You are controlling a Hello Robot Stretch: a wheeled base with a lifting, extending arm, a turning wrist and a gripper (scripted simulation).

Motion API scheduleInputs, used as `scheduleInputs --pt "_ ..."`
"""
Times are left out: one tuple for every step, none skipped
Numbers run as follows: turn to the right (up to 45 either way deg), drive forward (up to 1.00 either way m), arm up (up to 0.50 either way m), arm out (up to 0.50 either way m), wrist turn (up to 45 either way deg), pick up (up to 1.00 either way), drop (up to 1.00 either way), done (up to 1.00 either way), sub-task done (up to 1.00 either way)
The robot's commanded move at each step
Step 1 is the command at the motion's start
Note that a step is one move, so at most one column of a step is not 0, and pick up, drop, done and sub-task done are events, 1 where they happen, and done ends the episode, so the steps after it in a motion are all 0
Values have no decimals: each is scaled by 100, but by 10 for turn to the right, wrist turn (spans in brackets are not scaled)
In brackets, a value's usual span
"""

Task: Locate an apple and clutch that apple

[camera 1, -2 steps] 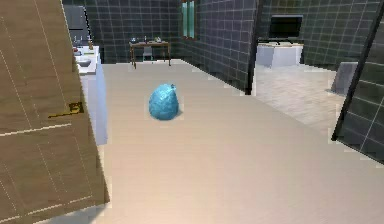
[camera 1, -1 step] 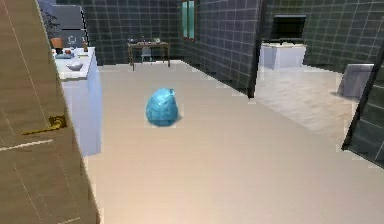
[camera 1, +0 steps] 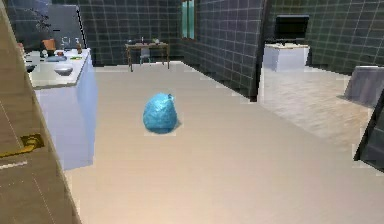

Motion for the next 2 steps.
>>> scheduleInputs --pt "90 0 0 0 0 0 0 0 0" --pt "0 100 0 0 0 0 0 0 0"
